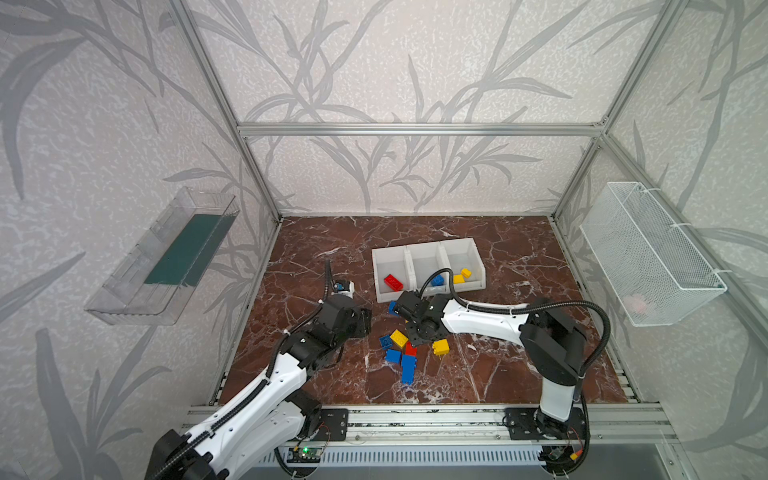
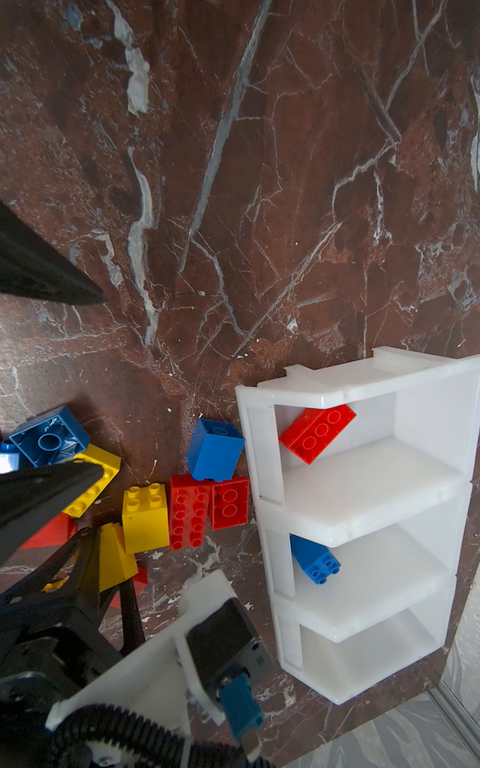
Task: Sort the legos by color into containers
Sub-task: 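Lower the right gripper onto a yellow brick in the pile and close, then carry the yellow brick into the compartment nearest the right arm and release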
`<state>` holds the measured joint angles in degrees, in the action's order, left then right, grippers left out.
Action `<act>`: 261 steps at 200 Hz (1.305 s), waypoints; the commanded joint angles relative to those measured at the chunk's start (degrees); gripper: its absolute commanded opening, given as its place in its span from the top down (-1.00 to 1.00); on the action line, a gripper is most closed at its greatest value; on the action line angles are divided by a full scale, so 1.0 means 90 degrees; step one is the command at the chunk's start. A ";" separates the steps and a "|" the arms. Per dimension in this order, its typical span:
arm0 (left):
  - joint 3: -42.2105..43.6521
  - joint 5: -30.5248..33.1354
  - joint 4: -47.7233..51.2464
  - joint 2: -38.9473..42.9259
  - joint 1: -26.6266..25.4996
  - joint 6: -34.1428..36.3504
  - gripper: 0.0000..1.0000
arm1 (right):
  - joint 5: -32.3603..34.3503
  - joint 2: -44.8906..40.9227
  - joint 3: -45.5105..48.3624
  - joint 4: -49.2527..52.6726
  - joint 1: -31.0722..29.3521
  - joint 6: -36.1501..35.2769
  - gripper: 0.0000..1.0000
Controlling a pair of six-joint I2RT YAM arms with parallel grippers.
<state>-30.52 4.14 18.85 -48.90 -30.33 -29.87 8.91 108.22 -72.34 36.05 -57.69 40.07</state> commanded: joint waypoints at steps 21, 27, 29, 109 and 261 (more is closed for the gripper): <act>0.0071 0.0021 0.0083 0.0152 0.0010 -0.0120 -0.25 | 0.0011 0.0060 -0.0156 0.0022 -0.0006 -0.0009 0.20; 0.0071 0.0018 0.0088 0.0155 0.0010 -0.0119 -0.25 | 0.0015 0.0042 -0.0152 0.0025 -0.0006 -0.0018 0.23; 0.0071 0.0023 0.0094 0.0152 0.0010 -0.0124 -0.25 | 0.0016 0.0032 -0.0145 0.0027 -0.0006 -0.0019 0.24; 0.0091 0.0038 0.0118 0.0209 0.0001 -0.0142 -0.25 | 0.0385 -0.0859 -0.0124 0.0450 0.0217 -0.0343 0.30; 0.0004 0.0081 0.0159 -0.0009 0.0003 -0.0151 -0.25 | -0.0520 0.0918 -0.3183 0.1032 0.3871 -0.2694 0.22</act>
<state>-30.13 4.19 19.07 -48.53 -30.33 -30.26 7.09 112.79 -97.27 40.77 -23.09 18.11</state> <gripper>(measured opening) 0.626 0.488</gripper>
